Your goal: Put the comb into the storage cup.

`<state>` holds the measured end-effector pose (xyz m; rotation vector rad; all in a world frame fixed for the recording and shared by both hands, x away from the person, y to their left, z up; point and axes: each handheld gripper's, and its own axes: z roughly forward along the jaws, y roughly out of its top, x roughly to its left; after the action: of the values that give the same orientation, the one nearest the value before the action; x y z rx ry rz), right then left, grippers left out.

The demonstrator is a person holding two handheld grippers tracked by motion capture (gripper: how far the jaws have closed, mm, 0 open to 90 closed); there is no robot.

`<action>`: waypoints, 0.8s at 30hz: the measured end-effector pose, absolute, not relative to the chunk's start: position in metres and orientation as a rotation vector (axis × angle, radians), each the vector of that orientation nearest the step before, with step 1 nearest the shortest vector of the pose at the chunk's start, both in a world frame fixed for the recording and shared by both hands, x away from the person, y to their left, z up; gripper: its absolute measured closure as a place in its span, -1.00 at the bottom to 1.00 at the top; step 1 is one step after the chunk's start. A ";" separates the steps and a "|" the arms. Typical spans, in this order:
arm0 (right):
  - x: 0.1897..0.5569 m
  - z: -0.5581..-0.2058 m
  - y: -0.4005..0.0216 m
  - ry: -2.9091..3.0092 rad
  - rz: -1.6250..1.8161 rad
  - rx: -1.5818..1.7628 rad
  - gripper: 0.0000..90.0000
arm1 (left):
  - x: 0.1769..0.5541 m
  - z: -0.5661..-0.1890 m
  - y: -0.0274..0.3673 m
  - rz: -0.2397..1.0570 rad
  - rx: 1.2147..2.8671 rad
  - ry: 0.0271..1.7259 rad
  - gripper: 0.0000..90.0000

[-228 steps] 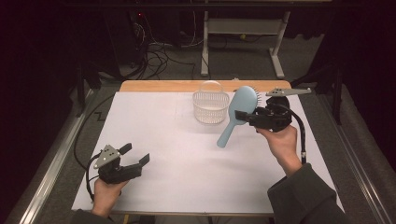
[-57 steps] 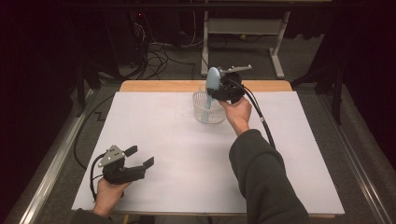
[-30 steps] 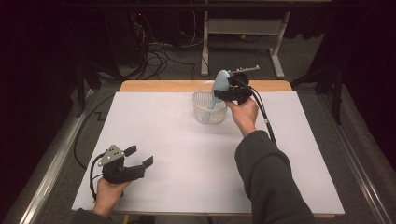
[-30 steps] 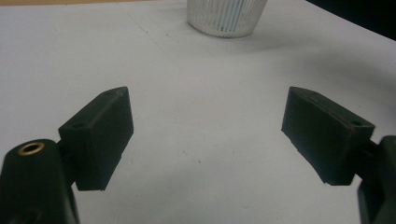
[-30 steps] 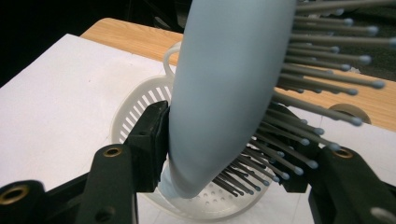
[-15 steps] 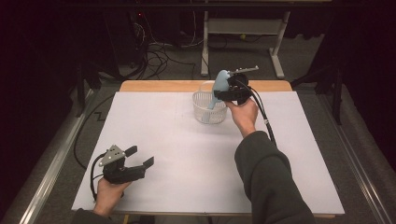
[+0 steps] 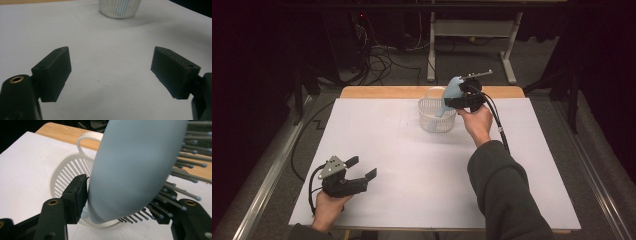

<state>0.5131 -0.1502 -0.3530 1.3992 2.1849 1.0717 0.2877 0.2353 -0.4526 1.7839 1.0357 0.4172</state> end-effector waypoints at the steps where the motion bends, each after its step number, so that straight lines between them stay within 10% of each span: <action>1: 0.513 -0.353 -0.151 2.185 1.072 1.408 -0.13 | 0.288 -0.453 0.235 0.417 1.784 1.037 -0.65; 24: 0.521 -0.361 -0.163 2.235 1.044 1.474 -0.25 | 0.289 -0.453 0.233 0.402 1.793 1.027 -0.65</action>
<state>0.5207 -0.1626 -0.3606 1.4736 2.2350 1.0445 0.2891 0.2335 -0.4534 1.7934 1.0268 0.4019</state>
